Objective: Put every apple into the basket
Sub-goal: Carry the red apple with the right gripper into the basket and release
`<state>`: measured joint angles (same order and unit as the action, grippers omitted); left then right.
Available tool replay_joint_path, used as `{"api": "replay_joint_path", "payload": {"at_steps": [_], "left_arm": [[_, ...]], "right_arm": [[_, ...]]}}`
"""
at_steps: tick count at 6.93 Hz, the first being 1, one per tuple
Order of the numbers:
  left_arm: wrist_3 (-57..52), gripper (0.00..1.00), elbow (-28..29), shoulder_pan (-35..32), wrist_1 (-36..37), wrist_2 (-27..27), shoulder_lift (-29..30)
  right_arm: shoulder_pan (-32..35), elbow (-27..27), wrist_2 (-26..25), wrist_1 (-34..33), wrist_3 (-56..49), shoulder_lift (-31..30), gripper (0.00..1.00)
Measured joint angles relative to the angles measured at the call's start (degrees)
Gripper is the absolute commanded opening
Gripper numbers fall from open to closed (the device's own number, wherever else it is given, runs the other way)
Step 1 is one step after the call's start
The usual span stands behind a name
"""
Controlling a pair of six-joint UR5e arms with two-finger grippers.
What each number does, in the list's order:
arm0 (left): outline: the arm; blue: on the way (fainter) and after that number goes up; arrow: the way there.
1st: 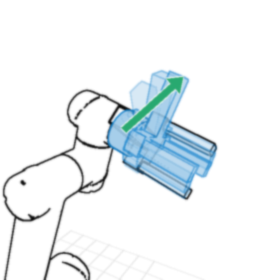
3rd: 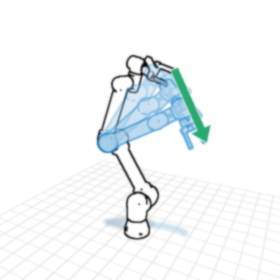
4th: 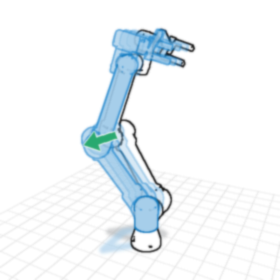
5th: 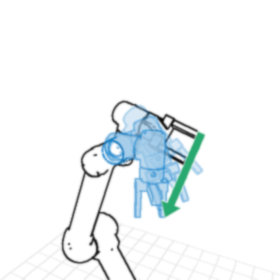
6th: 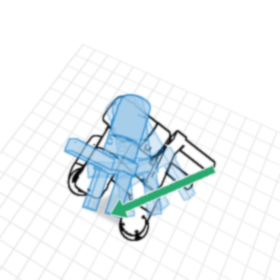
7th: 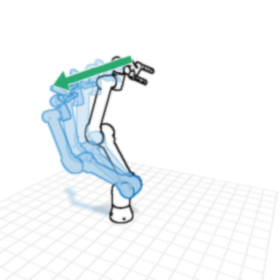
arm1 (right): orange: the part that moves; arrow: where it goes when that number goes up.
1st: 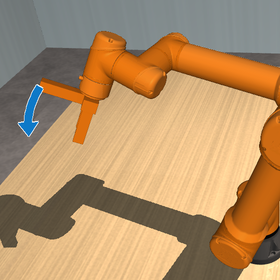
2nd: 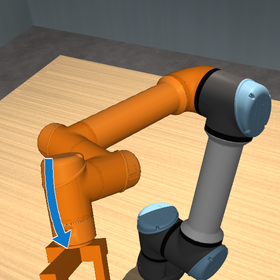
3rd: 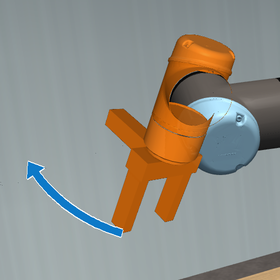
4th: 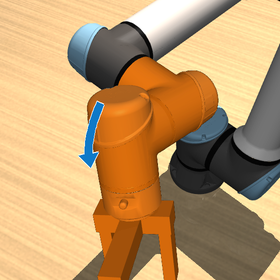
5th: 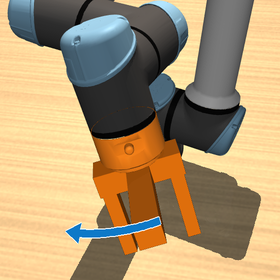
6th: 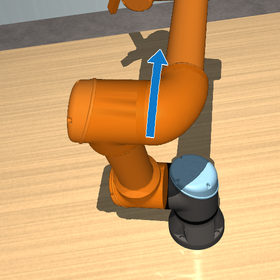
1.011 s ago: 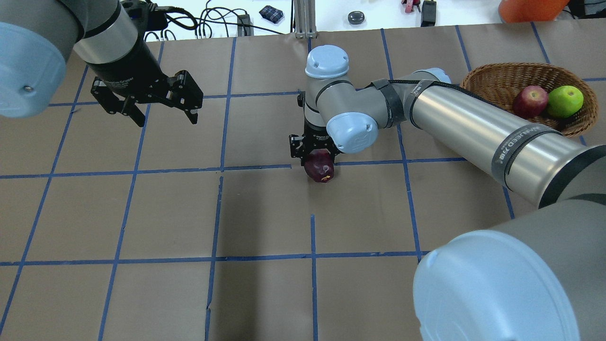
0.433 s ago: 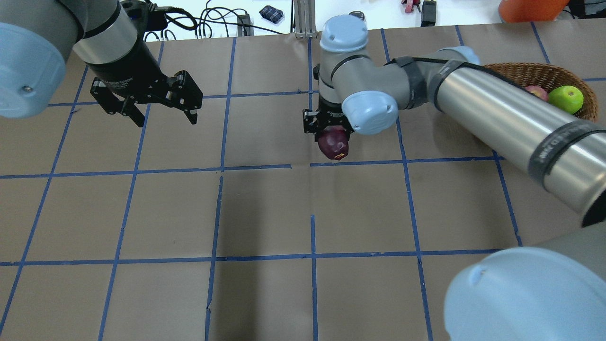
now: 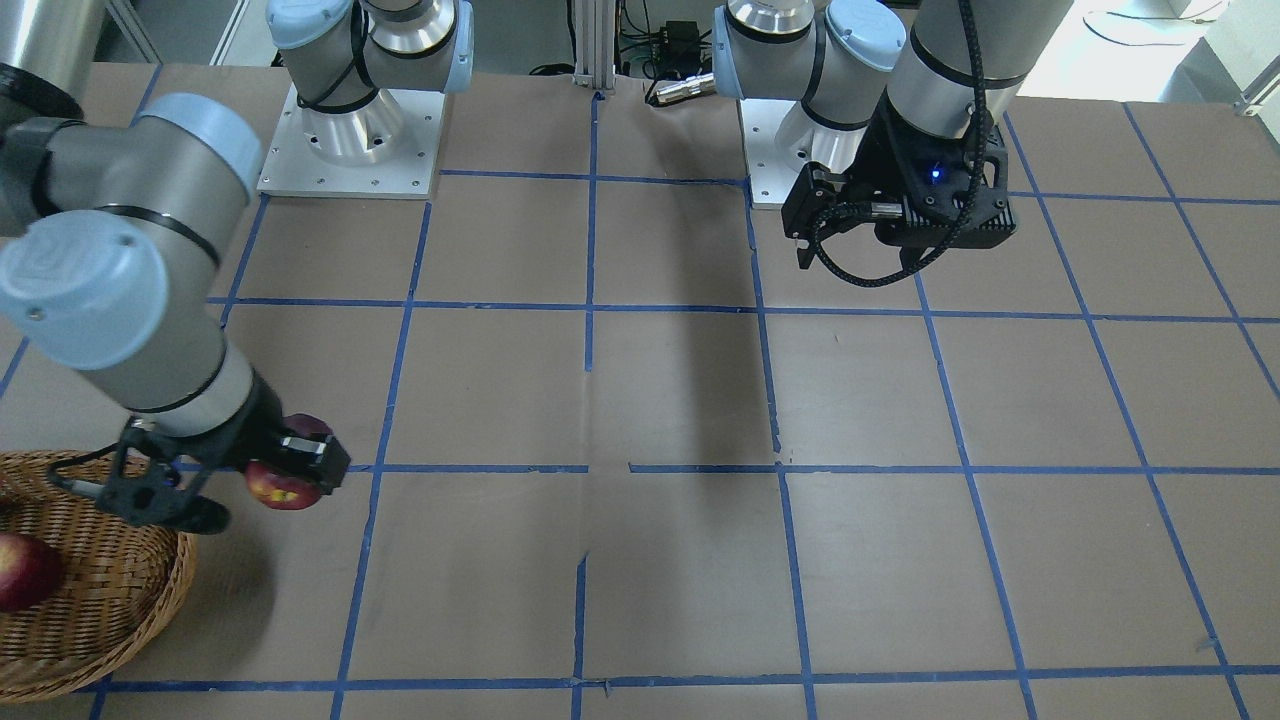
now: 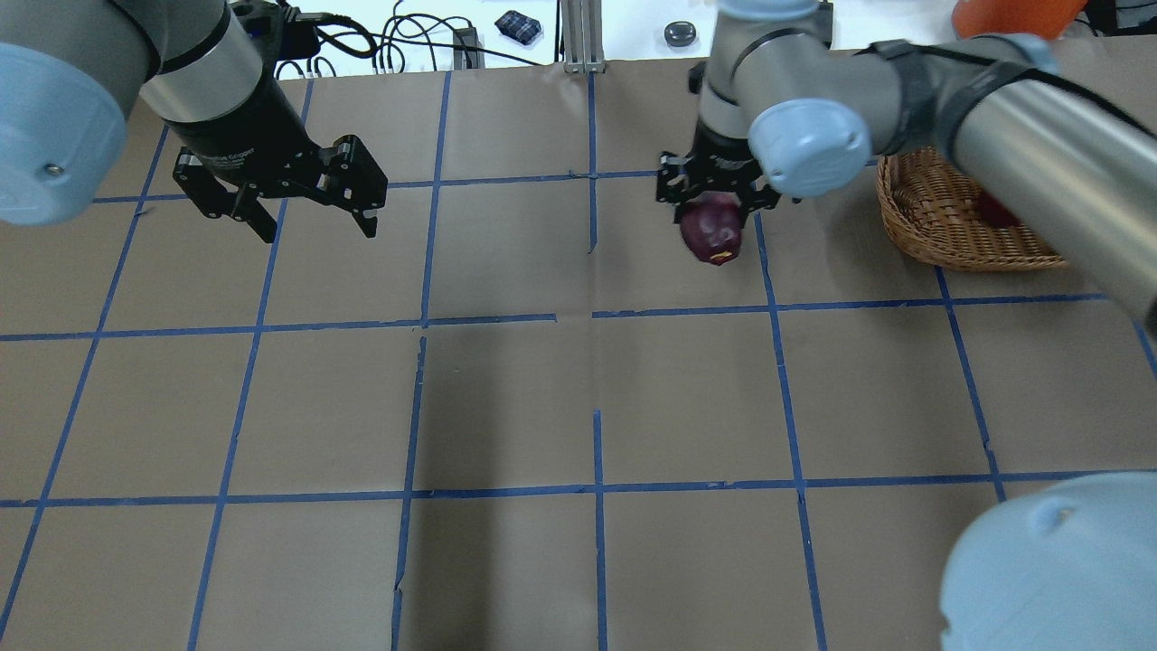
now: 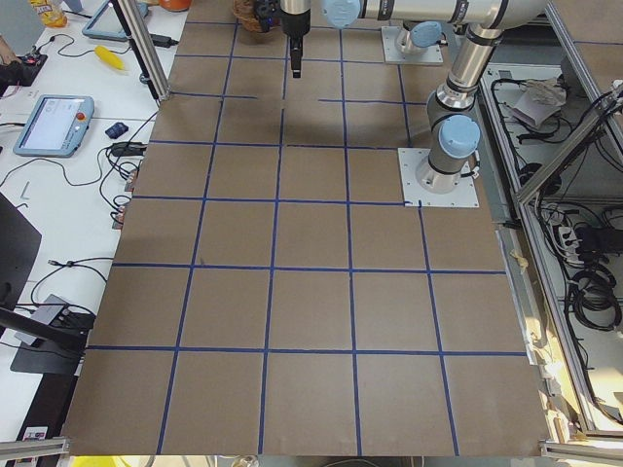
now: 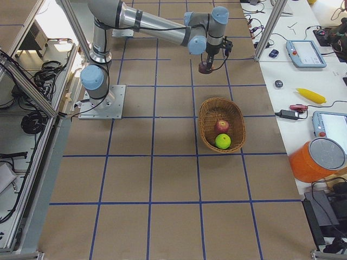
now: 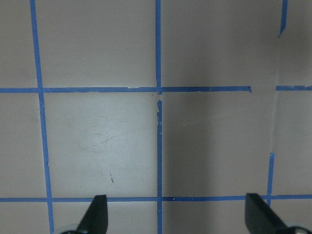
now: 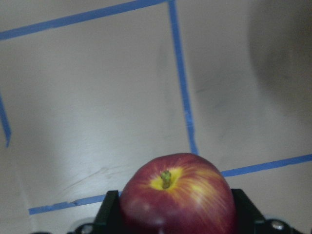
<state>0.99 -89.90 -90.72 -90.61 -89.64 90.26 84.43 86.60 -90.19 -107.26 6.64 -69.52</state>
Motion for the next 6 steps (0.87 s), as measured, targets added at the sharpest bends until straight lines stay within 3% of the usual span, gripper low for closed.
{"api": "replay_joint_path", "payload": {"at_steps": [3, 5, 6], "left_arm": [[-0.04, 1.00, 0.06, 0.01, 0.00, -0.01, -0.05], [-0.10, 1.00, 0.07, -0.02, 0.00, -0.03, -0.08], [-0.11, 1.00, 0.05, -0.01, 0.00, -0.05, -0.08]], "right_arm": [[-11.66, -0.10, -1.12, -2.59, -18.39, 2.28, 0.00], [-14.46, -0.12, -1.44, -8.74, -23.16, 6.73, 0.00], [-14.77, -0.29, -1.64, -11.18, -24.51, 9.14, 0.18]]}}
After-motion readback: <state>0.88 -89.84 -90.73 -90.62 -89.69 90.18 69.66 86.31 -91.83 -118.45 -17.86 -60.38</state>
